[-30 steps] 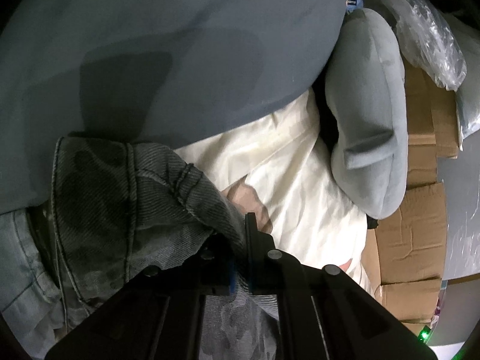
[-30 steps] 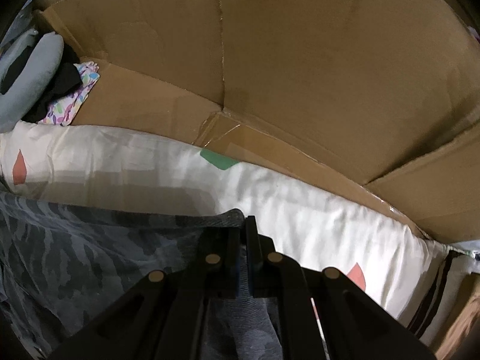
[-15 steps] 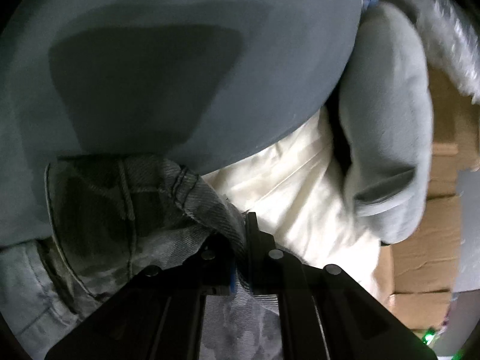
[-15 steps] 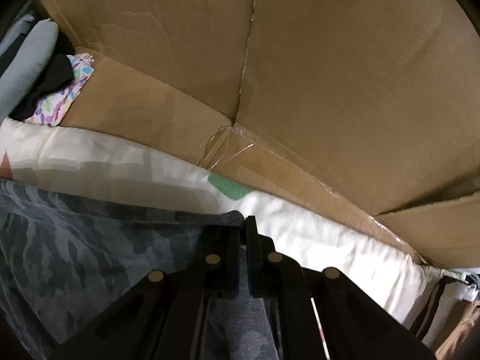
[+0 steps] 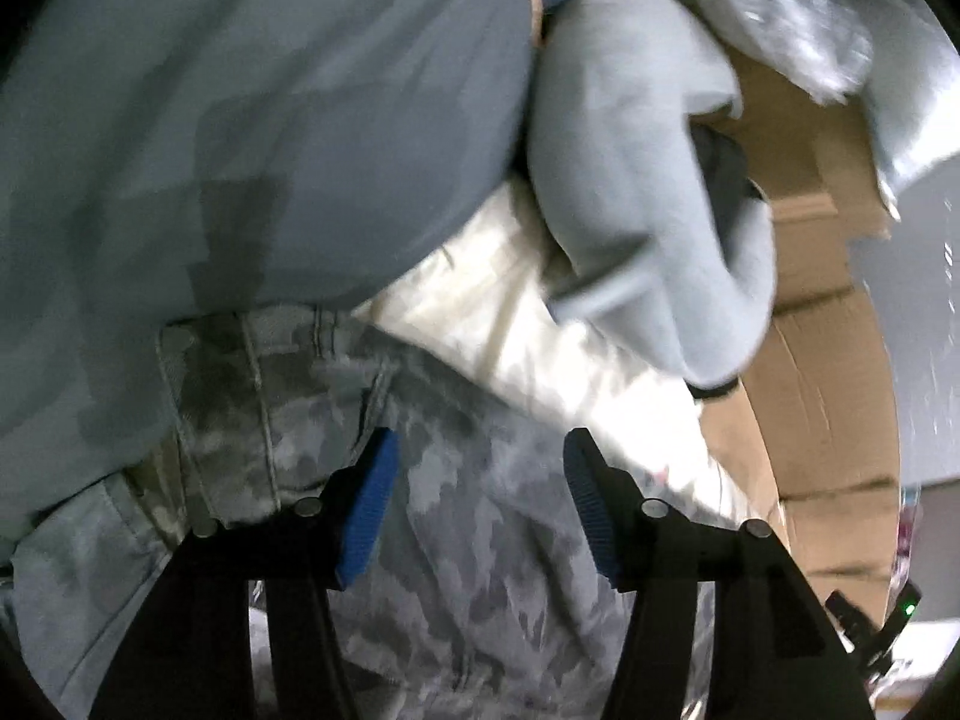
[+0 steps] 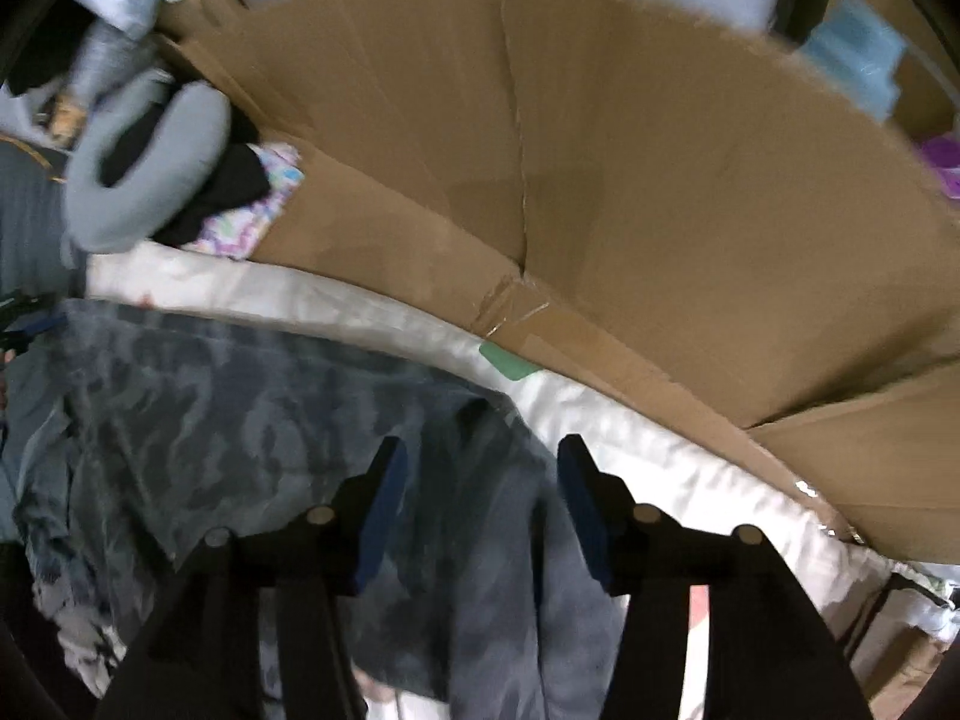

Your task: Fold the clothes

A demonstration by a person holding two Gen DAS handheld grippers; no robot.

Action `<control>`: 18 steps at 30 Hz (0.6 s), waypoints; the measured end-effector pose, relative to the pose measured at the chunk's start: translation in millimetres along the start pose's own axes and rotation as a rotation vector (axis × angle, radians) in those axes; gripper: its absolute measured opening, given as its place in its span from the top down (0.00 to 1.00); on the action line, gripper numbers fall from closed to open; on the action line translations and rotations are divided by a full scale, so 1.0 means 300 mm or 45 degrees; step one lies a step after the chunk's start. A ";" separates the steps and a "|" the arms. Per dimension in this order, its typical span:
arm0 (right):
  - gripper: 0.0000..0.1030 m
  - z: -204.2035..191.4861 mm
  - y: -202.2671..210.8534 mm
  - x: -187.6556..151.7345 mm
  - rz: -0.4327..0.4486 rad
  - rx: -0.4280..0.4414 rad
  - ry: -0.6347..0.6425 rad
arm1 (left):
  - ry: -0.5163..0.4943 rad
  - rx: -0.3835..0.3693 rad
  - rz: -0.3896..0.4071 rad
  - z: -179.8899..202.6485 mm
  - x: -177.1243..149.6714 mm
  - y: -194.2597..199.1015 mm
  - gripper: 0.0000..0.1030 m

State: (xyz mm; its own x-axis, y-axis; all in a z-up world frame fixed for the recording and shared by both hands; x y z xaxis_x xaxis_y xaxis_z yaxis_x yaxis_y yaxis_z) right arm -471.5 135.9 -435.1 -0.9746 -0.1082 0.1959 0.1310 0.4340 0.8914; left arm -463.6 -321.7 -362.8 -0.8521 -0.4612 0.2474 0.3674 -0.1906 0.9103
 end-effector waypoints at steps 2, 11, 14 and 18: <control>0.51 0.015 0.056 -0.019 0.030 0.010 0.014 | -0.010 -0.009 0.003 -0.006 -0.041 0.030 0.44; 0.51 0.172 0.108 -0.262 0.003 -0.064 -0.005 | -0.025 -0.024 -0.048 -0.032 -0.178 -0.020 0.44; 0.53 0.234 0.089 -0.370 -0.033 -0.075 -0.044 | 0.019 -0.029 -0.055 -0.074 -0.243 -0.001 0.44; 0.55 0.302 0.058 -0.524 -0.087 -0.077 -0.107 | 0.023 -0.087 -0.043 -0.081 -0.316 0.029 0.44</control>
State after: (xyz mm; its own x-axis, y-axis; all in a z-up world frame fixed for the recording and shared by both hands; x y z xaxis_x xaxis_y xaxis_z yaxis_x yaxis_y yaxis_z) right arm -332.5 241.6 -487.3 -0.9931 -0.0594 0.1015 0.0722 0.3730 0.9250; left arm -370.5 -300.7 -386.5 -0.8579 -0.4689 0.2102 0.3634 -0.2645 0.8933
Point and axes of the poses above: each gripper's, at about its wrist camera, not at the fingertips, and y roughly against the way its jaws point, z to its right, x to its top, the point moved 6 cm from there along -y, roughly the way its jaws point, and after that the axes turned 1 degree about -x, right-handed, at the moved point
